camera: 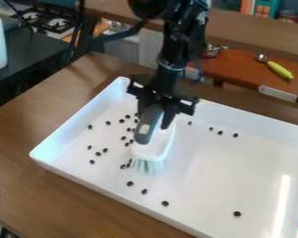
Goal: Sweep into pile
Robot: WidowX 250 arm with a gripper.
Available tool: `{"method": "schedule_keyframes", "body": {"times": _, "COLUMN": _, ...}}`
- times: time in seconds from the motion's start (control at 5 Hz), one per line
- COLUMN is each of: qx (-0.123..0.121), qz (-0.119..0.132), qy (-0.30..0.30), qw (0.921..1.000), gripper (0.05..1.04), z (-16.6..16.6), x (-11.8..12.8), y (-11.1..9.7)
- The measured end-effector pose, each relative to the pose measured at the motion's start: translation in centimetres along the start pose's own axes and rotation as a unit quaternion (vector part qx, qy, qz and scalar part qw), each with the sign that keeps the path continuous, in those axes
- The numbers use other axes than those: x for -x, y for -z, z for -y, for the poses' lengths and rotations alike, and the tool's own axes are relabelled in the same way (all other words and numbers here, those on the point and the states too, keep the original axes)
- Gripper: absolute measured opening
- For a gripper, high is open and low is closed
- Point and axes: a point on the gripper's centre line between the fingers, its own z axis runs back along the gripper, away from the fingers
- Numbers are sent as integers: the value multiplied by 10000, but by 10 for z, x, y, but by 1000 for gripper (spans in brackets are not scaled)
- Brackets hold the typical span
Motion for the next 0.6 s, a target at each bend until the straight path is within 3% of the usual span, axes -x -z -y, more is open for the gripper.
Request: {"method": "schedule_keyframes", "body": {"times": 0.6, "qx": -376, "qz": 103, "qy": 171, "qw": 9991, "gripper": 514, "z": -39, "x": -2, "y": 2}}
